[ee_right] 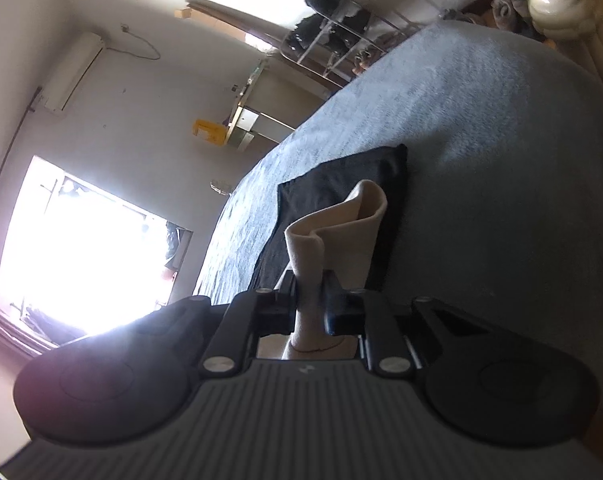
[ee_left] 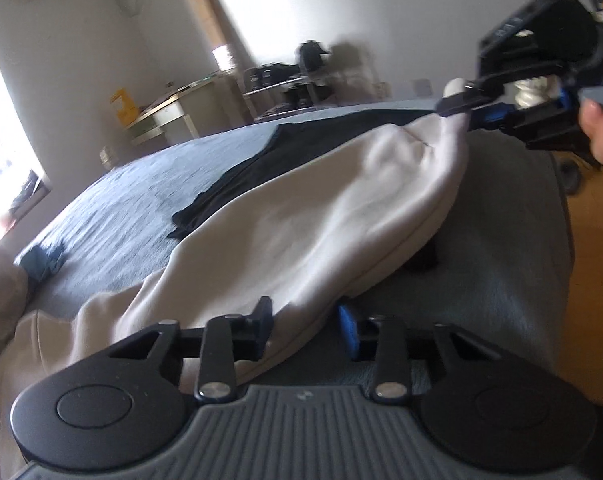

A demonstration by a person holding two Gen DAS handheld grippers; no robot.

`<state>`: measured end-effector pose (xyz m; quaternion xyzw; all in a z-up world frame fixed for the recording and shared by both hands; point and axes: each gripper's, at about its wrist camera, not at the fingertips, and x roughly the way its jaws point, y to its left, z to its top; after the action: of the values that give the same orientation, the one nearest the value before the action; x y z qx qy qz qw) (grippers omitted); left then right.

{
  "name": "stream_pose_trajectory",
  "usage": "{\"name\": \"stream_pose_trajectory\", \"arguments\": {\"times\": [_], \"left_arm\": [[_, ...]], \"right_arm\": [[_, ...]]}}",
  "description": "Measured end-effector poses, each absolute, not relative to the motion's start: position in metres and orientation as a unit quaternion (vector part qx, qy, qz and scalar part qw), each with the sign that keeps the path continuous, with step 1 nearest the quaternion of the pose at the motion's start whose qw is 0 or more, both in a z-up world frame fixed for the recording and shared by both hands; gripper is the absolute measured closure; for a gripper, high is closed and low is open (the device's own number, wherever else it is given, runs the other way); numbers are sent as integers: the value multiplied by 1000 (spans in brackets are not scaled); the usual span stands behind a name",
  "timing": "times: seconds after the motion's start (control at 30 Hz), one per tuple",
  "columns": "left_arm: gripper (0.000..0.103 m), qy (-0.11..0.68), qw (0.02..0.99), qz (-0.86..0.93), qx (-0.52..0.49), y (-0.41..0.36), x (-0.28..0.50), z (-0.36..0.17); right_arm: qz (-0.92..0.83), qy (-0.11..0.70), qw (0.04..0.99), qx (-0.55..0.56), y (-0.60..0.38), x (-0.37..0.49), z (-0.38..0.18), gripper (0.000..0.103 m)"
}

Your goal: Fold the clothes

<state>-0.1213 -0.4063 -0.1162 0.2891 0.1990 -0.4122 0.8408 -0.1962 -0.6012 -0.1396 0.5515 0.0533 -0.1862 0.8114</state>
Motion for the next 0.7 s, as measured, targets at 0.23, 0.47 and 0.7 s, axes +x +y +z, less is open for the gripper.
{"name": "stream_pose_trajectory", "arguments": {"times": [0.23, 0.47, 0.7], "left_arm": [[91, 226, 869, -389, 208, -395, -113, -102], [94, 240, 885, -374, 140, -380, -107, -88], [95, 239, 898, -359, 86, -361, -102, -73]], "right_arm": [[-171, 27, 841, 513, -583, -193, -110, 96], [-138, 12, 870, 473, -571, -178, -70, 96], [-95, 9, 898, 429, -546, -154, -29, 96]]}}
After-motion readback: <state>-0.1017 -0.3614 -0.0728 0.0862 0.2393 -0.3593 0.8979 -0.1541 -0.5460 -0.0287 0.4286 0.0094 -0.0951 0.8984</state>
